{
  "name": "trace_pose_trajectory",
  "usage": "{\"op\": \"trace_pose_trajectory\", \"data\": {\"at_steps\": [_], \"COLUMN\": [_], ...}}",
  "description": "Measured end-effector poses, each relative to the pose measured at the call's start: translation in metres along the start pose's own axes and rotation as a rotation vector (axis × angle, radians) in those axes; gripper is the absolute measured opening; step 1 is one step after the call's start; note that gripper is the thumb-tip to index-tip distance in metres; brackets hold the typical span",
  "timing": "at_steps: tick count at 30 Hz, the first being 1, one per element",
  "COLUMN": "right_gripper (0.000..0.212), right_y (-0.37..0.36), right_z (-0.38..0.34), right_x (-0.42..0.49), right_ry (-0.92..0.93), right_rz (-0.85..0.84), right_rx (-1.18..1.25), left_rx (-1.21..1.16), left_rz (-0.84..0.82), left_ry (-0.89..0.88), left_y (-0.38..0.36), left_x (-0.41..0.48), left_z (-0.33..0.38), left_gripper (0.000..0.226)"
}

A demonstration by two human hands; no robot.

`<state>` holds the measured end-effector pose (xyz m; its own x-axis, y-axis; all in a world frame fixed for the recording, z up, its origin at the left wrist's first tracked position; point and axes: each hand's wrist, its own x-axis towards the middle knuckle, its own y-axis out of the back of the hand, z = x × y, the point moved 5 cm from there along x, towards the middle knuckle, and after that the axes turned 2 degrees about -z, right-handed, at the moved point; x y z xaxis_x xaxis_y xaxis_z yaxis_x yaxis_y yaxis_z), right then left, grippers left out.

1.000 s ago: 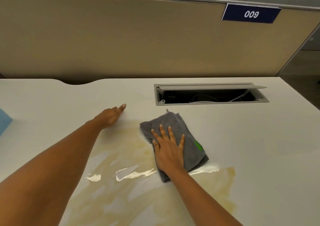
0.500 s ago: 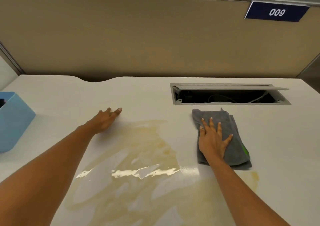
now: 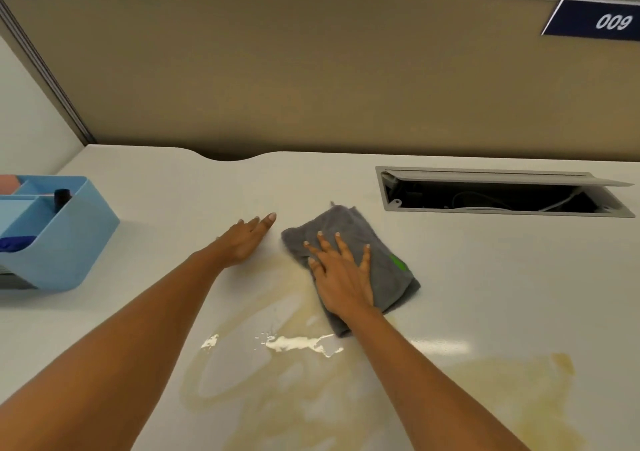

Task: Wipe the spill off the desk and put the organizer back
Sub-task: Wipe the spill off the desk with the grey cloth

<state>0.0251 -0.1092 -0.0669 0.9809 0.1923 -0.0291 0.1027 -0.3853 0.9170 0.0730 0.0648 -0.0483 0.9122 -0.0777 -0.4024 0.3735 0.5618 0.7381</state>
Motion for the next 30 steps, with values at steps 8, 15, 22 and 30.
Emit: {"op": "trace_pose_trajectory", "data": {"at_steps": [8, 15, 22, 30], "right_gripper": [0.043, 0.044, 0.045, 0.042], "right_y": [-0.008, 0.024, 0.030, 0.006], "right_z": [-0.013, 0.054, 0.077, 0.013], "right_x": [-0.012, -0.015, -0.019, 0.012], "right_ry": [0.096, -0.253, -0.438, -0.175], "right_rz": [-0.004, 0.129, 0.182, 0.005], "right_rx": [-0.013, 0.027, 0.020, 0.000], "left_rx": [-0.096, 0.202, 0.245, 0.267], "left_rz": [0.042, -0.055, -0.003, 0.040], "left_ry": [-0.028, -0.016, -0.082, -0.099], "left_y": [0.001, 0.013, 0.009, 0.001], "left_x": [-0.014, -0.034, -0.042, -0.045], "left_z": [-0.016, -0.055, -0.078, -0.081], "left_gripper": [0.067, 0.048, 0.046, 0.049]}}
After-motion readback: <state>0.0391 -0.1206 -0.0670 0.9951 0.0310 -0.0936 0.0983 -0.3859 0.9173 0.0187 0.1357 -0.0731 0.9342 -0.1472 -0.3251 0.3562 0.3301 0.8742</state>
